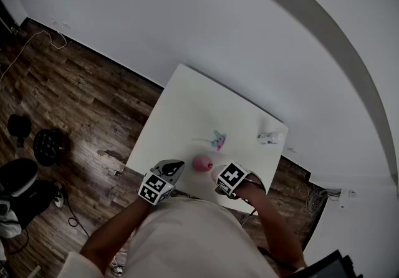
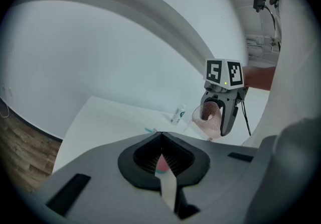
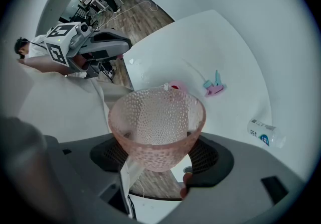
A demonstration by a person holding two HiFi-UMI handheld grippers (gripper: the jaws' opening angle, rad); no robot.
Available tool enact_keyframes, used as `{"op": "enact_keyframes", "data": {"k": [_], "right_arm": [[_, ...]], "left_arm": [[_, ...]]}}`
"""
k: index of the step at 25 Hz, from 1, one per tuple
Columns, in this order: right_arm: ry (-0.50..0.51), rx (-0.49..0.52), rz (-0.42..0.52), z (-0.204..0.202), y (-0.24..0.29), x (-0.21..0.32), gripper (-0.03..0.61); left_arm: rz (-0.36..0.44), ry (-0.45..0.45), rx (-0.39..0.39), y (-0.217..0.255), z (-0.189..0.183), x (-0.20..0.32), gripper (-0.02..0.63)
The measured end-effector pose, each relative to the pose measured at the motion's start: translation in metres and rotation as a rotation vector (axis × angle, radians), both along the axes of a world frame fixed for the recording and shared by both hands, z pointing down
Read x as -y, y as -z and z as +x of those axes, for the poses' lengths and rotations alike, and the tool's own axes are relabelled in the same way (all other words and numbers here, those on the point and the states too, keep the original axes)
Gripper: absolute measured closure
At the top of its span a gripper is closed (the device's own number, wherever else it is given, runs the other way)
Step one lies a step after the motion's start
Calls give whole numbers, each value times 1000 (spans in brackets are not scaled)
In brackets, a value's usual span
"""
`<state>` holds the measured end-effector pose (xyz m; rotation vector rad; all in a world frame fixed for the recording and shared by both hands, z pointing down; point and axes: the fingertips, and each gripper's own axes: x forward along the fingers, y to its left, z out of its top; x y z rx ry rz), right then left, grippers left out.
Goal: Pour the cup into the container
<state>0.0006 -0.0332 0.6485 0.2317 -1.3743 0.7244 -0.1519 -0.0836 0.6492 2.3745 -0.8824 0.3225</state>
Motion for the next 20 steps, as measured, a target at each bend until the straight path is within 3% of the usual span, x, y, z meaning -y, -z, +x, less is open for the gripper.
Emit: {"op": "enact_keyframes", "data": {"k": [20], "right_arm": [[-5, -18, -20, 4, 2, 2, 221]], "left_arm": [[-9, 6, -3, -3, -2, 0, 603]]}}
